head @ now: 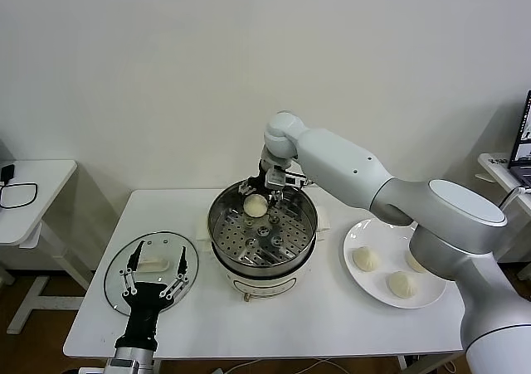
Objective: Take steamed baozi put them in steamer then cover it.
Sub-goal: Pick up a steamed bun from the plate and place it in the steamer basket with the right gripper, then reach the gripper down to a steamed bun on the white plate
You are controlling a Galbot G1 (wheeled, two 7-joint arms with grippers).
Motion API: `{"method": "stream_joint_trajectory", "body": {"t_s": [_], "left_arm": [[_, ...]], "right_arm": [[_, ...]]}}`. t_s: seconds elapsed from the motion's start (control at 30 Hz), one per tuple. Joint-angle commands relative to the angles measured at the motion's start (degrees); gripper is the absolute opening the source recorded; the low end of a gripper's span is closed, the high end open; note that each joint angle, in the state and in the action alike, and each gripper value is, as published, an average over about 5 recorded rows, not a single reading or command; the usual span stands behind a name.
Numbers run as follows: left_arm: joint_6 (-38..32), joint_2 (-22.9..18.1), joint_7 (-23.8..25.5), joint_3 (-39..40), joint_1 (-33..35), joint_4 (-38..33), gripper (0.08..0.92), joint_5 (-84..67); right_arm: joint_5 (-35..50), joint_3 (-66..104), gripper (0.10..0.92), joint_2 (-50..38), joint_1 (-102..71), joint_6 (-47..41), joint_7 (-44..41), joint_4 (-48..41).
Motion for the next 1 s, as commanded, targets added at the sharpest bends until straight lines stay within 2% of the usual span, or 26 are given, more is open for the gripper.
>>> {"method": "stream_joint_trajectory", "body": {"t_s": [0.03, 0.23, 0.4, 0.63, 1.0], "left_arm": [[0.11, -0.11, 0.02, 0.13, 0.02, 0.04, 0.823, -0.02], [0.32, -0.12, 0.09, 0.42, -0.03, 0.01, 0.823, 0.11], [0.48, 0.08, 0.17, 0.65, -0.08, -0.07, 0.823, 0.17], [0.73, 0.23, 0.14, 0.93, -0.25, -0.2, 0.823, 0.17], [0.66, -0.09, 0.0, 0.96, -0.08, 0.07, 0.823, 0.25]], "right_arm": [[13.06, 0.33, 0.822, -7.77, 3.47, -5.25, -5.89, 8.28], [34.87, -7.19, 0.823, -23.48, 12.05, -24.98, -11.86, 13.77], [41.88, -12.99, 0.823, -33.15, 14.16, -39.52, -14.72, 11.43], [45.84, -18.18, 0.823, -38.8, 8.39, -46.49, -13.09, 8.98], [43.63, -17.28, 0.823, -37.26, -1.19, -47.8, -8.42, 7.01]]}}
